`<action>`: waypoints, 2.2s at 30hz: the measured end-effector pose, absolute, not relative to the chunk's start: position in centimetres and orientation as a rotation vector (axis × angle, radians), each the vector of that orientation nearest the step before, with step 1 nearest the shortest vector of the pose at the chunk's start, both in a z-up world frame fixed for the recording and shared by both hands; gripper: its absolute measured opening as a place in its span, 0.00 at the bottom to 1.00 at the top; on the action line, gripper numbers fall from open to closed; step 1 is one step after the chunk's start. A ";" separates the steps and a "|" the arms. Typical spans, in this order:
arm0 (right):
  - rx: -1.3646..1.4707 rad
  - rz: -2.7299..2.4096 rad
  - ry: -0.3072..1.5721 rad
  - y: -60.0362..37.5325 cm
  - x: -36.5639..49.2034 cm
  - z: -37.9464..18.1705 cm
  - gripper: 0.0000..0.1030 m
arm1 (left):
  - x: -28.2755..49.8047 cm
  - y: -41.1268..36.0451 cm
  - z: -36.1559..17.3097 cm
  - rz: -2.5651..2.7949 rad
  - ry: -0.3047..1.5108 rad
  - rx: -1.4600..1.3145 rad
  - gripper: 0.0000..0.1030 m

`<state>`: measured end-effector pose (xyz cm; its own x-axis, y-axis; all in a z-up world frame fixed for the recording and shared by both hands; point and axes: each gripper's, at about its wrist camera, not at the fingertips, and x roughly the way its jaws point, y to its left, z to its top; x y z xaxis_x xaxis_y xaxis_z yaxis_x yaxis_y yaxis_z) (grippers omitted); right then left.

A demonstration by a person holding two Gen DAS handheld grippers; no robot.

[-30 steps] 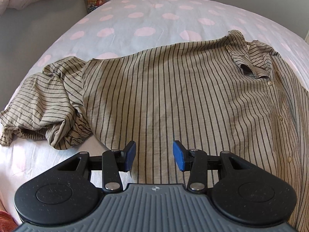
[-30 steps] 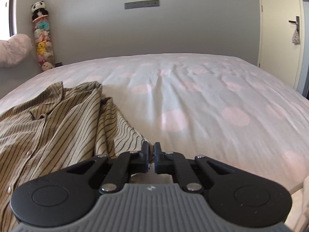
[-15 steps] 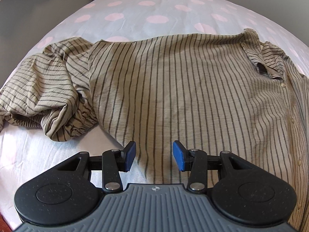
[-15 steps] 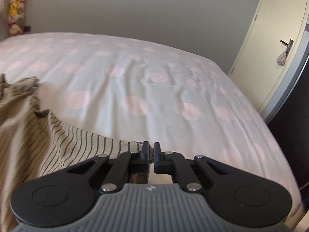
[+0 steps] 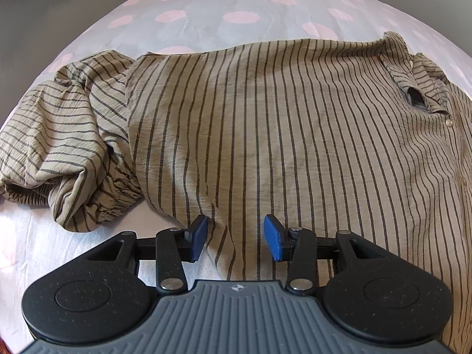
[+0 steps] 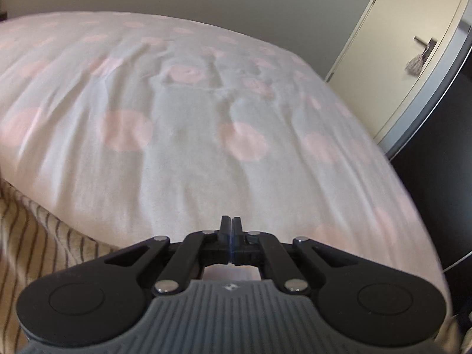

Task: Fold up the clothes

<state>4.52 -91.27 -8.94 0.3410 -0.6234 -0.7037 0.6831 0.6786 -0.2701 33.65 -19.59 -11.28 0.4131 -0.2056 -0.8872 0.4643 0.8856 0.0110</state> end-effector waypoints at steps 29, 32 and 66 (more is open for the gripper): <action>0.347 -0.967 0.680 -92.8 3.5 -8.3 0.02 | 32.1 -20.1 -11.0 -0.447 1.071 0.264 0.41; 0.300 -0.971 0.702 -93.3 4.5 -9.1 0.02 | 32.3 -20.0 -11.6 -0.448 1.079 0.276 0.41; 0.501 -0.422 0.851 -63.8 -14.2 -4.0 0.38 | 14.5 -7.6 -9.5 -0.588 1.277 -0.025 0.50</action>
